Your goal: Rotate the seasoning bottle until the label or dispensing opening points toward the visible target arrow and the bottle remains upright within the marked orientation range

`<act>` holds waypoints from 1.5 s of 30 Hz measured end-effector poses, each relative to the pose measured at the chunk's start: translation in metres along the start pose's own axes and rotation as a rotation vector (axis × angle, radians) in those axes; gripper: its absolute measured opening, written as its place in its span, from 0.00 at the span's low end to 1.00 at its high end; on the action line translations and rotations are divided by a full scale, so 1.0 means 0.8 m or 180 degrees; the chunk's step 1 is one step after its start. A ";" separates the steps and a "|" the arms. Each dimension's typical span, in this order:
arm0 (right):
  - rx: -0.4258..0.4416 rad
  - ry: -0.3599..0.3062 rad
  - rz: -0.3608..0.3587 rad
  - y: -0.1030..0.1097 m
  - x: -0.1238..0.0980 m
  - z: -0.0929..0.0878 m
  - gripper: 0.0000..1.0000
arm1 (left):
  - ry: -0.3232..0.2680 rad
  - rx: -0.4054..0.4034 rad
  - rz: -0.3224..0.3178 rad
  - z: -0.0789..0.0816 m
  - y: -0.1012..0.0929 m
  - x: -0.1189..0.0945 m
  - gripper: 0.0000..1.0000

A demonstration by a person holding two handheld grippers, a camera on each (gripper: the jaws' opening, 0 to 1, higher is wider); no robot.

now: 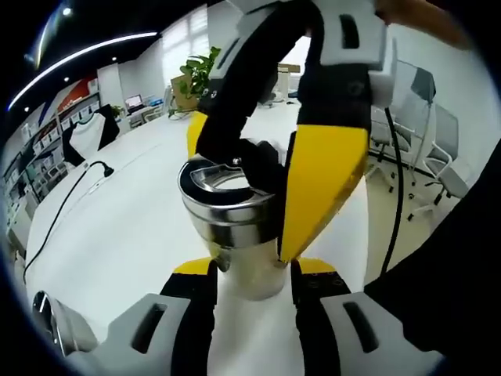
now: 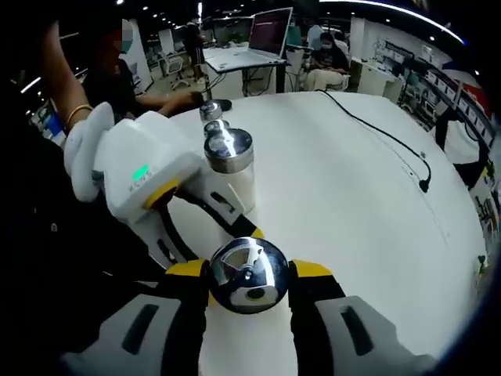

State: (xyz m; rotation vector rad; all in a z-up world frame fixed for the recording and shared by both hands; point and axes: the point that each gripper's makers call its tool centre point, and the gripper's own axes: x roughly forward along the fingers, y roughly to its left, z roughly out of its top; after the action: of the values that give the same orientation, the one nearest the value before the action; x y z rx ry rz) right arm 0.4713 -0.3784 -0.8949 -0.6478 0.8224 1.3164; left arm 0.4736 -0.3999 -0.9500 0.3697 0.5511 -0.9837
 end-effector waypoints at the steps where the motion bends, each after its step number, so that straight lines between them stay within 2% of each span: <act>1: -0.0024 0.0012 0.0012 0.000 0.000 0.000 0.38 | -0.0002 0.0001 -0.0009 0.000 0.001 0.000 0.40; 10: -0.0764 0.0122 0.0407 0.011 0.001 0.003 0.38 | -0.0104 -0.0023 -0.0128 0.005 0.001 -0.001 0.40; 14: -0.0666 0.0135 0.0391 0.009 0.002 0.003 0.38 | -0.0115 -0.0084 -0.0075 0.004 0.002 -0.001 0.40; 16: -0.0259 0.0173 0.0230 0.006 0.003 -0.001 0.39 | -0.0133 -0.0158 0.0022 0.003 0.003 -0.001 0.40; 21: 0.0334 -0.0041 -0.0048 0.003 0.004 0.000 0.39 | -0.0178 -0.0365 0.0314 0.002 0.003 -0.003 0.40; 24: 0.0745 -0.0120 -0.0351 -0.002 0.002 -0.004 0.40 | -0.0183 -0.0524 0.0559 0.002 0.006 -0.004 0.40; 26: 0.1091 -0.0283 -0.0555 -0.005 0.002 -0.001 0.39 | -0.0175 -0.0616 0.0731 0.002 0.009 -0.004 0.40; 28: 0.1316 -0.0378 -0.0714 -0.008 0.001 -0.001 0.39 | -0.0194 -0.0680 0.0752 0.003 0.008 -0.002 0.40; 31: 0.1500 -0.0453 -0.0909 -0.013 -0.001 0.003 0.39 | -0.0200 -0.0671 0.0772 0.003 0.008 -0.002 0.40; 33: 0.1436 -0.0540 -0.1010 -0.018 -0.003 0.012 0.39 | -0.0164 -0.0466 0.0747 0.002 0.007 -0.001 0.40; 35: 0.1279 -0.0435 -0.0980 -0.018 -0.001 0.013 0.39 | -0.0136 -0.0415 0.0754 0.001 0.006 -0.002 0.40; 39: 0.1131 -0.0394 -0.0825 -0.019 0.001 0.013 0.39 | -0.0164 -0.0460 0.0696 -0.001 0.008 -0.004 0.39; 43: 0.0865 -0.0346 -0.0647 -0.014 0.002 0.014 0.38 | -0.0140 -0.0499 0.0586 -0.008 0.006 -0.005 0.37; 45: 0.0690 -0.0339 -0.0542 -0.011 0.004 0.016 0.38 | -0.0035 -0.0361 0.0604 -0.019 0.007 -0.007 0.38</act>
State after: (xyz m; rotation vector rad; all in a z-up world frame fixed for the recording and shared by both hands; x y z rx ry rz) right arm 0.4824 -0.3678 -0.8904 -0.4614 0.7920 1.0809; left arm 0.4717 -0.3850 -0.9587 0.3088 0.5488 -0.7680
